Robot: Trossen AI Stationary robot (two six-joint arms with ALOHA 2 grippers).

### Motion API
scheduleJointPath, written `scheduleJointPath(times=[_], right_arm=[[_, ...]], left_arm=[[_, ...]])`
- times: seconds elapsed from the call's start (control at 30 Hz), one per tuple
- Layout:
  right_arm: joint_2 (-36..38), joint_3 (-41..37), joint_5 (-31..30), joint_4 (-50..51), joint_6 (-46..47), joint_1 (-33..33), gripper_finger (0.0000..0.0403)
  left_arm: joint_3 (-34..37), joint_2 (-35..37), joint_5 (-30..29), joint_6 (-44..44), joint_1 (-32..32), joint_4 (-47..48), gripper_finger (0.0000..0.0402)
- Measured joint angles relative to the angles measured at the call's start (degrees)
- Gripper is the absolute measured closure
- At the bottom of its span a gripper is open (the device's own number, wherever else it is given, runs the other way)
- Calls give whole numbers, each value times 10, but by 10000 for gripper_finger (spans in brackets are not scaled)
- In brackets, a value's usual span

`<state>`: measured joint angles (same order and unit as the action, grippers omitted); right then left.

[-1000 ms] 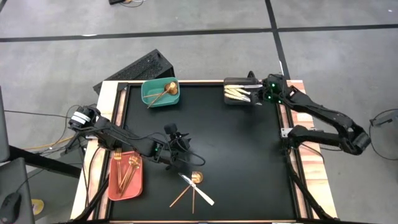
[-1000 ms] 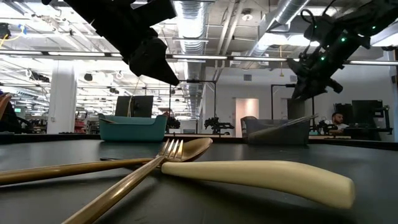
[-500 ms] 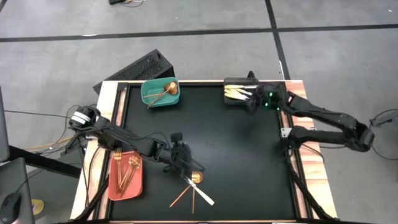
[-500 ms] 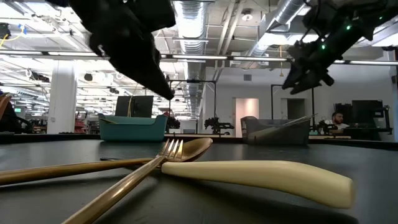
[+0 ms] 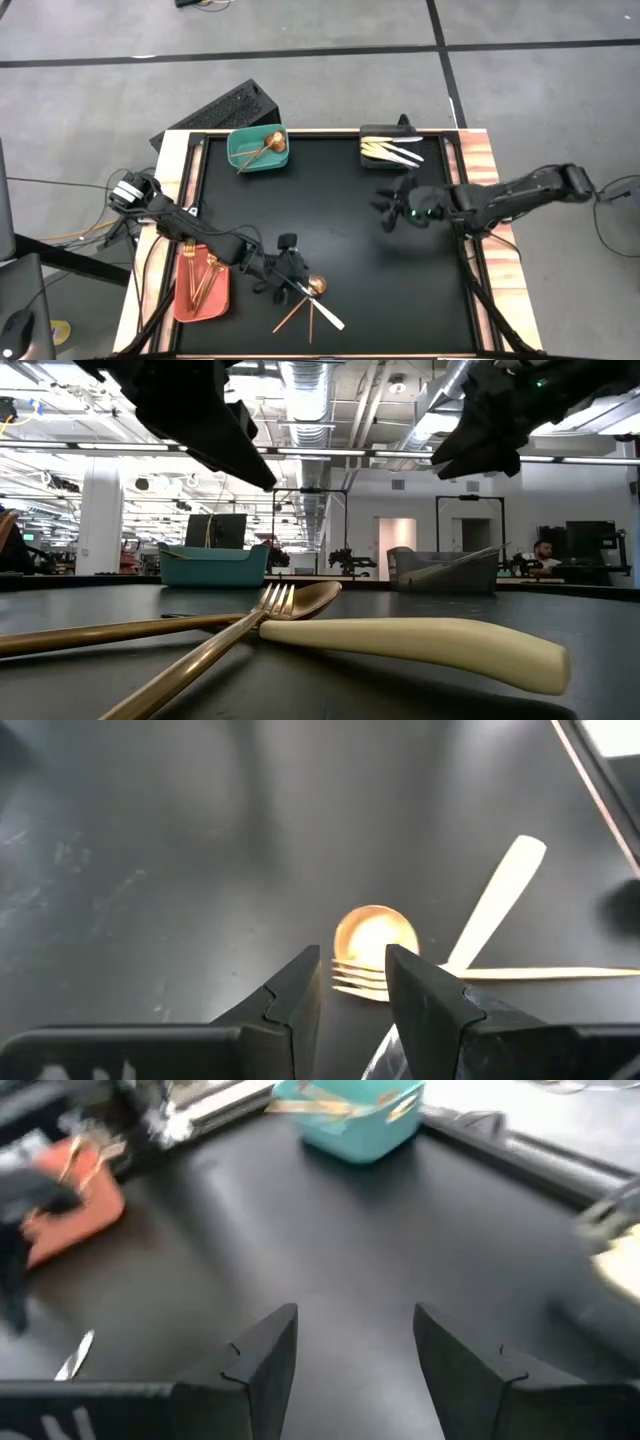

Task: Sort silverware by color (type)
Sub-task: Put the gold spoon into the green bin

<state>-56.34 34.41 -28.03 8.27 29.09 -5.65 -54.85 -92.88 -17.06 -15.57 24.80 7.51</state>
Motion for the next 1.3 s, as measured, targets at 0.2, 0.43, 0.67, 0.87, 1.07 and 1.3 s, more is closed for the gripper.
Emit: scheduleJointPath(times=[0.2,0.43,0.67,0.87,1.07,1.3], right_arm=[[-120,0,-6,-92,44,-93,186],[-280,0,86,-277,54,-134,186],[-385,32,216,-368,57,-120,186],[-473,116,275,-352,67,-112,186],[-536,194,307,-279,67,-111,194],[-591,256,370,-239,63,-111,242]], left_arm=[[0,-15,-65,0,-4,-9,296],[1,-30,-87,-15,-12,-8,296],[1,-29,-161,-57,-11,-6,296],[-22,-16,-188,-116,-10,87,296],[-29,1,-204,-143,-7,147,296],[-30,21,-270,-185,9,201,296]])
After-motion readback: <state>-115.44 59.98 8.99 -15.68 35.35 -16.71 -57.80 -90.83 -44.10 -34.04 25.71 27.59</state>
